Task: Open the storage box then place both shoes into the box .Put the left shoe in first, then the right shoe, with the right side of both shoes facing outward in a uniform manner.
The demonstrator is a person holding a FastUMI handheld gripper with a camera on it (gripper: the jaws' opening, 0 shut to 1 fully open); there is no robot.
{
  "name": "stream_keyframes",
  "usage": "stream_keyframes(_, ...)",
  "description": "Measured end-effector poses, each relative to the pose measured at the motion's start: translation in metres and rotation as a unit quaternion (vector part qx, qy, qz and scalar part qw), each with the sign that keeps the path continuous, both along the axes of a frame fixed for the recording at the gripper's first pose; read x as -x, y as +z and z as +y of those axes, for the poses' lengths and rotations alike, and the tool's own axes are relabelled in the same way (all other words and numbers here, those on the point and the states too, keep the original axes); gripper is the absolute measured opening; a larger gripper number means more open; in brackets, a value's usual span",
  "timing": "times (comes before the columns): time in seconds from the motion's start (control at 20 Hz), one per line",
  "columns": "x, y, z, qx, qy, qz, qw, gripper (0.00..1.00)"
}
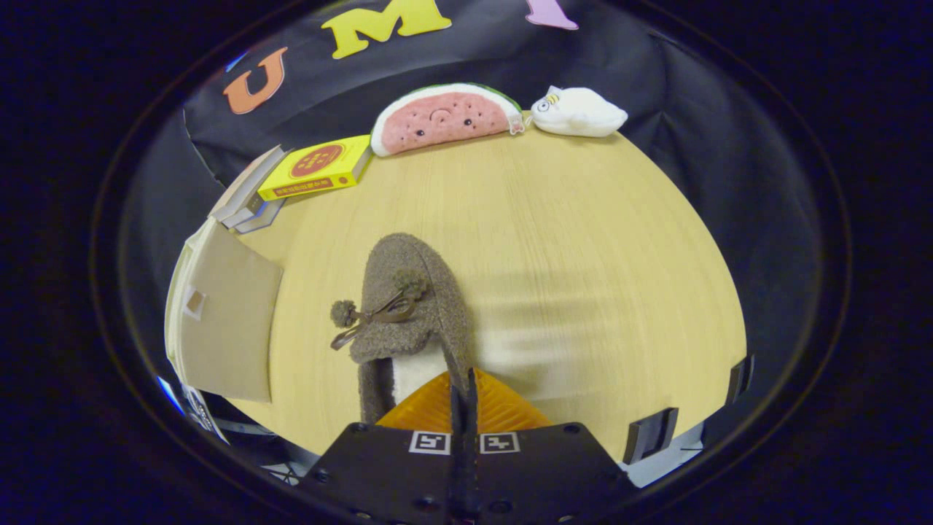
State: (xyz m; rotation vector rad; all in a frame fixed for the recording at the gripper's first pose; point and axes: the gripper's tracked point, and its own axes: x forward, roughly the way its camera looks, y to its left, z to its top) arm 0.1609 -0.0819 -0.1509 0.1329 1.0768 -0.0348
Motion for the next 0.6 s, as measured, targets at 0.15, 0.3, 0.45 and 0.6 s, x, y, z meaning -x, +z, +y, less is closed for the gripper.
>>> stream_keyframes(0.15, 0.005, 0.031, 0.016, 0.002, 0.004, -0.024, 1.000, 0.00)
stream_keyframes(0.3, 0.011, 0.060, 0.042, -0.006, 0.008, -0.041, 0.999, 0.00)
stream_keyframes(0.45, 0.015, 0.083, 0.073, -0.016, 0.005, -0.049, 0.999, 0.00)
stream_keyframes(0.6, 0.018, 0.107, 0.114, -0.026, 0.006, -0.059, 0.998, 0.00)
